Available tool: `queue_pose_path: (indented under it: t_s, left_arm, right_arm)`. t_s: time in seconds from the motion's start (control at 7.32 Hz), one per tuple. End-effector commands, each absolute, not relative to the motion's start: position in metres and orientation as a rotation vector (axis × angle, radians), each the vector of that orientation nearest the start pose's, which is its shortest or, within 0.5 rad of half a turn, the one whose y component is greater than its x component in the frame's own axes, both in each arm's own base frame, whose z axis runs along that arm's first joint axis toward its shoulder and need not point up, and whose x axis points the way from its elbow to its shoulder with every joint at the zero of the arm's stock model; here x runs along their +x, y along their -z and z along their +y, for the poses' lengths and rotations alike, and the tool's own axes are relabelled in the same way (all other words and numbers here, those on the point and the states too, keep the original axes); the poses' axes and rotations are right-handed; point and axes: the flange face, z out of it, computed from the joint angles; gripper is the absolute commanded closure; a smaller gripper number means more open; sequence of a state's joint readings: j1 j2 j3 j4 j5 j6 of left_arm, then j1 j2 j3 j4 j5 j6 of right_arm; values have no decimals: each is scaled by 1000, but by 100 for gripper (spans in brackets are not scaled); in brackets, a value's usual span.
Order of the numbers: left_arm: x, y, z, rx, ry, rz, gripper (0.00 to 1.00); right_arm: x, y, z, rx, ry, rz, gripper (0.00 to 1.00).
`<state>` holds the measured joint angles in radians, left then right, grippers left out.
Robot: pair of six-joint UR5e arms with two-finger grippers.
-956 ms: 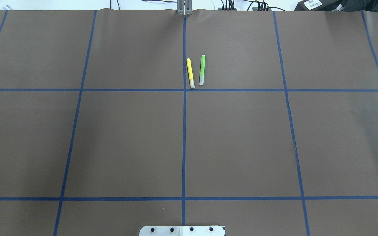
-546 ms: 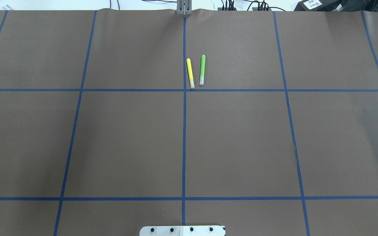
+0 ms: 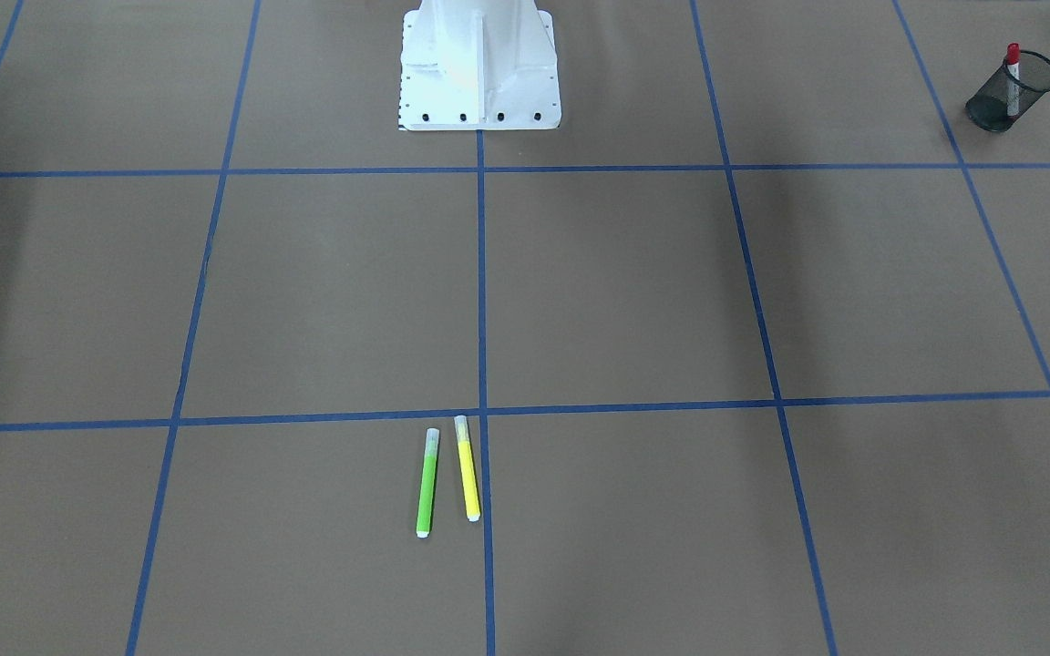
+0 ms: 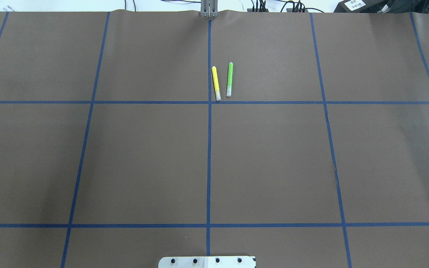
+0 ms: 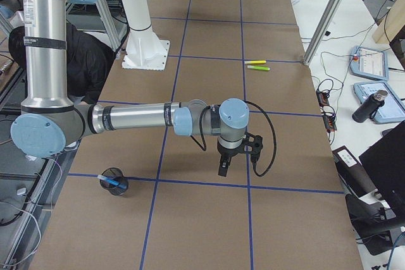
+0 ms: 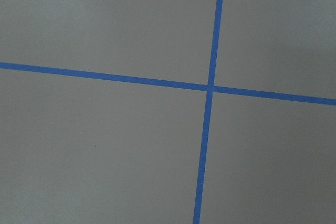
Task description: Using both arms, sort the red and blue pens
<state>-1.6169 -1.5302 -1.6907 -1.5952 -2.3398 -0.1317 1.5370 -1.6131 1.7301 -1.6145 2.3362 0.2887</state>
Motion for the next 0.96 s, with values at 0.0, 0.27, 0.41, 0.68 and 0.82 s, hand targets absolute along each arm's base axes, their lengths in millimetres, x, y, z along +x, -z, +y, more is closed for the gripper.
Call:
queue_pose_path:
  t_s: [0.0,0.27,0.41,0.68,0.82]
  left_arm:
    - [-86,-614,-480,115,111,773,0]
    - [-86,-616,-481,118,106,774,0]
    - [-85,-618,-480,115,103,774,0]
    - [-86,-618,-480,115,106,774,0]
    - [-86,-618,-480,115,108,774,0]
  right_arm:
    - [48,-598,-479,-39,-205,-775,0]
    - [49,-583,-481,-10,-196,-777,0]
    - [49,-585,-479,-15,-199,-777,0]
    - [49,-588,-477,-21,-201,-777,0]
    - [49,-589,-476,-24,-202,-777,0]
